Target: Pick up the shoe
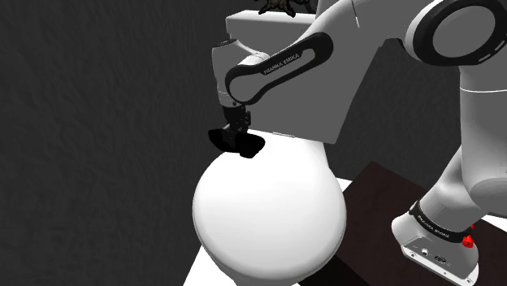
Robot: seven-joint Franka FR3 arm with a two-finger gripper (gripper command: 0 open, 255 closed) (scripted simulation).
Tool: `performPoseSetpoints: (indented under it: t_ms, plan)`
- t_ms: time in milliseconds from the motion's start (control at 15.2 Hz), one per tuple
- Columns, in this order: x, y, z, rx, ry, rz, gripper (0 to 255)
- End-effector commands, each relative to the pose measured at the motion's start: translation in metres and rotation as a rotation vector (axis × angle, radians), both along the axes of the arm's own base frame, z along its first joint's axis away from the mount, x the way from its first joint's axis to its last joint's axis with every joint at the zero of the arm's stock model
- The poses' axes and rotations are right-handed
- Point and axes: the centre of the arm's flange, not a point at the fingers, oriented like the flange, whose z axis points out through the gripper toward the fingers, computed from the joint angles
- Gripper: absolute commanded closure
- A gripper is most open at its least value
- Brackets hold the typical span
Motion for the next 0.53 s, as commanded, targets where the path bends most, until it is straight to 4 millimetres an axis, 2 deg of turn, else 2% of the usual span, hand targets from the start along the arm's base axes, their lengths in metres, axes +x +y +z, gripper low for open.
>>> performPoseSetpoints:
  t_ms: [0, 462]
  plan:
    - [-0.001, 0.0, -0.002, -0.001, 0.004, 0.0, 255]
    - [0.001, 0.001, 0.031, -0.001, 0.004, 0.0, 255]
